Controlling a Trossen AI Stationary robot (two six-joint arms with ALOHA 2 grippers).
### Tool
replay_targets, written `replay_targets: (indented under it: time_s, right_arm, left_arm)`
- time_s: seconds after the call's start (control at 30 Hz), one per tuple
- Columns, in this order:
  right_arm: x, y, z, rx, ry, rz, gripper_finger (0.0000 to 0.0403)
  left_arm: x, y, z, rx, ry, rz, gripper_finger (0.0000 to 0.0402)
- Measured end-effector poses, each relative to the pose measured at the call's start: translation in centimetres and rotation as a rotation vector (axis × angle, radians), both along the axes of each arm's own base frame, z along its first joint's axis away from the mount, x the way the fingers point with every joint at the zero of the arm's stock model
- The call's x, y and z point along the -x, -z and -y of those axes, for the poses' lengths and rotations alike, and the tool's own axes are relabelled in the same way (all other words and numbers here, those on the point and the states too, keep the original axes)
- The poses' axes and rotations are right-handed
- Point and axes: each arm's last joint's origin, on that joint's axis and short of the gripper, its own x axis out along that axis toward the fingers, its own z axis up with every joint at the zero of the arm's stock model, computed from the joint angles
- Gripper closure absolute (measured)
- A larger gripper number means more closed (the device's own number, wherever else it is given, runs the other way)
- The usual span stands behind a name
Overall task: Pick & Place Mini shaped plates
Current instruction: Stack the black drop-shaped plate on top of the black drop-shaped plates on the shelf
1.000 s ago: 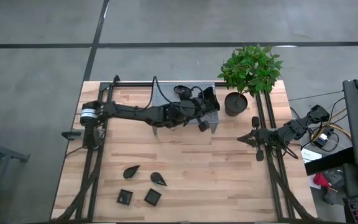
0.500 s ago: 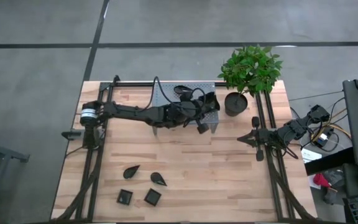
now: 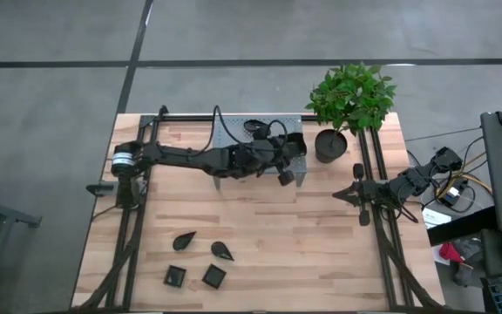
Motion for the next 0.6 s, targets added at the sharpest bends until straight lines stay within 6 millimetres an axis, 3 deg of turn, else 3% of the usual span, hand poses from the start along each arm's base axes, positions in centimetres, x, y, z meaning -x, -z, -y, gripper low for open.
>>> replay_targets:
  time_s: [0.27, 0.6]
  right_arm:
    - [0.0, 0.0, 0.0, 0.000, 0.000, 0.000, 0.0394]
    - [0.0, 0.0, 0.0, 0.000, 0.003, 0.001, 0.0394]
  left_arm:
    - [1.0, 0.9, 2.6, 0.025, 0.055, -0.178, 0.0300]
    - [5.3, 0.0, 8.0, 0.073, 0.153, -0.417, 0.0303]
